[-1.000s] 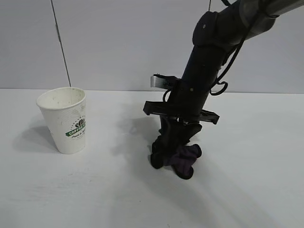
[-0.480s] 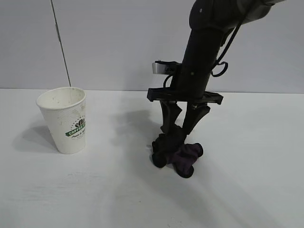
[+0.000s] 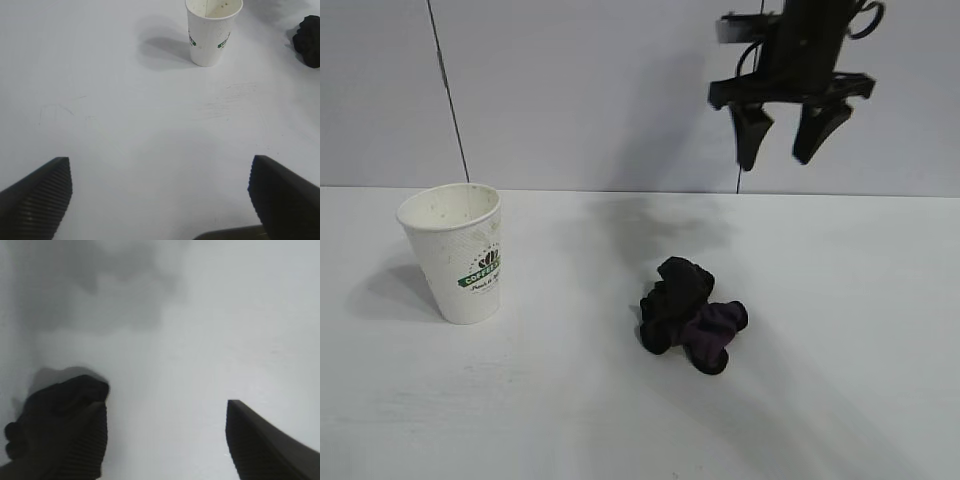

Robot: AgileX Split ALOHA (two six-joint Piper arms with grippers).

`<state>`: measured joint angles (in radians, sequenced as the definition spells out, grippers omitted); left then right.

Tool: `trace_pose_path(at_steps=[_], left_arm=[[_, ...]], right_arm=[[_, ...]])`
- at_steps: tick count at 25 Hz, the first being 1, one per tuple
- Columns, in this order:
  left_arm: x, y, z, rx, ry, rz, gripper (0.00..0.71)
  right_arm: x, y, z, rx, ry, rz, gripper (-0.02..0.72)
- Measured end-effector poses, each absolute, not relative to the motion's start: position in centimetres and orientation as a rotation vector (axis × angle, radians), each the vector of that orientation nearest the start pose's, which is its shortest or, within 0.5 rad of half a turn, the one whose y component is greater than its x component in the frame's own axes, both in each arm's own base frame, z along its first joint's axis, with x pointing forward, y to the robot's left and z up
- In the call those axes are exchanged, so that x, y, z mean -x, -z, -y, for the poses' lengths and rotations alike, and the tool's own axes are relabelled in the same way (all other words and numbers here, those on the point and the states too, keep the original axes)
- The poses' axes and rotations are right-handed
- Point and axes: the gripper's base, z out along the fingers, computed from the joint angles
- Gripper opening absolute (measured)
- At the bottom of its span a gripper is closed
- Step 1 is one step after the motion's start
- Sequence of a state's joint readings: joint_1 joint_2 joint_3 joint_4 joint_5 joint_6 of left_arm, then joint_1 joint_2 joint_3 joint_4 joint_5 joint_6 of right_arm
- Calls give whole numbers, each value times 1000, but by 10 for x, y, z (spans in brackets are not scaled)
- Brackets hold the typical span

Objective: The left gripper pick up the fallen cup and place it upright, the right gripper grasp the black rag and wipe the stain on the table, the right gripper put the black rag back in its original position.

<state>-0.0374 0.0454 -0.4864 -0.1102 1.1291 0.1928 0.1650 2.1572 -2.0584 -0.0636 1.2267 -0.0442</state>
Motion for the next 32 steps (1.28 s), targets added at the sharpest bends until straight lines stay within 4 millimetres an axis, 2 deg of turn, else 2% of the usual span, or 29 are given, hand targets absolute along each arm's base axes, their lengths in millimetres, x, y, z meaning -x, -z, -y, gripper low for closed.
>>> trace_pose_path(at_steps=[5,9,11,13,15,18,21,23,25,27,29,32], left_arm=[[0,-269,9,-255,46,-2151,687],[0,-269,9,-255,46,-2151,687],[0,-269,9,-255,46,-2151,687],[0,-269,9,-255,46,-2151,687],[0,-269,9,-255,46,-2151,687],[0,-269,9,-255,46,-2151,687],[0,-269,9,-255,46,-2151,687],[0,-269,9,-255,46,-2151,687],[0,-269,9,-255,46,-2151,687],[0,-269,9,-255,46,-2151,687],[0,-269,9,-255,46,-2151,687],[0,-269,9,-255,46,-2151,687]], right_arm=[[-444,-333,11,36,146,-2678,475],[-399,-400,63,-132,203,-2527,475],[-367,-438,77,-183,235,-2436,475],[-337,-465,85,-219,261,-2367,475],[-300,-493,82,-221,286,-2292,475],[-246,-521,68,-203,279,-2199,475],[-188,-535,46,-141,227,-2126,475],[-155,-533,34,-98,188,-2101,475],[-110,-527,20,-55,162,-2053,475],[-77,-512,10,-34,146,-2035,475],[-32,-492,-1,-24,154,-1986,475],[12,-457,-11,-15,163,-1934,475]])
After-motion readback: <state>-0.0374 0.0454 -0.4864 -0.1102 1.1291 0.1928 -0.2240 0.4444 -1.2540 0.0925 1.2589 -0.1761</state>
